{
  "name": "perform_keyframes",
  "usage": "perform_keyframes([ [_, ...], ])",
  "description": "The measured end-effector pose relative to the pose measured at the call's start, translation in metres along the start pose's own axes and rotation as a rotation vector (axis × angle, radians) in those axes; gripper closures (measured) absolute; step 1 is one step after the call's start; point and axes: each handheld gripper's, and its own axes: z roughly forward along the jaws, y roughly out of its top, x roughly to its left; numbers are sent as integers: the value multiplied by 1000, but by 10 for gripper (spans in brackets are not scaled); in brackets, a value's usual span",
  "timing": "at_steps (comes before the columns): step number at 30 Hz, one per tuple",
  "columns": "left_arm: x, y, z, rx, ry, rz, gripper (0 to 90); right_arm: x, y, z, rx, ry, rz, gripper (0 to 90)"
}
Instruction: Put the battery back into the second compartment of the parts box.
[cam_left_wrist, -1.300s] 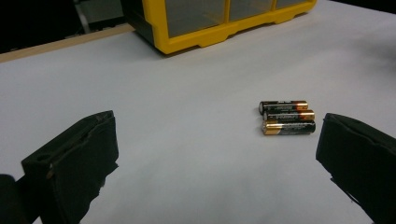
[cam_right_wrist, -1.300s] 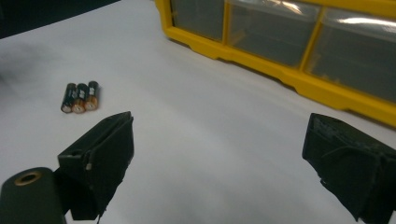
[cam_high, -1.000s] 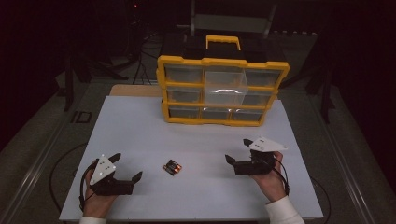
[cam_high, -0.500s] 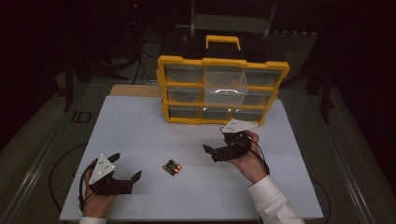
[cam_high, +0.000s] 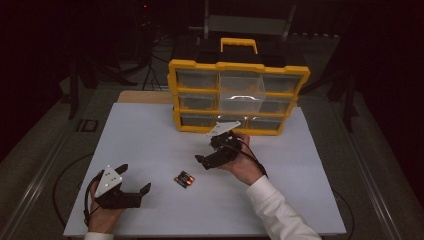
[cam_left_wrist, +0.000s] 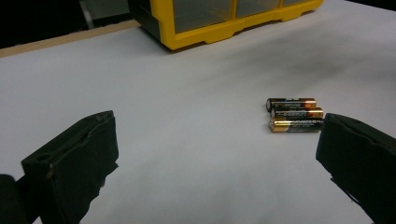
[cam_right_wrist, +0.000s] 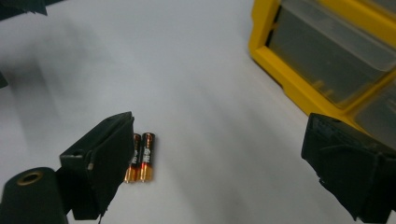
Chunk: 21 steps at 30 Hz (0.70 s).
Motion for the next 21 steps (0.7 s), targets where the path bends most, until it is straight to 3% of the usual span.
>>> perform_keyframes([
  [8, 1, 0, 0, 0, 0, -4, 0, 11, 11, 26, 93, 7, -56, 94],
  [16, 1, -1, 1, 6, -4, -4, 0, 14, 13, 49, 175, 40, -69, 94],
  [21, 1, -1, 2, 8, -5, -1, 0, 17, 13, 56, 199, 51, -88, 117],
])
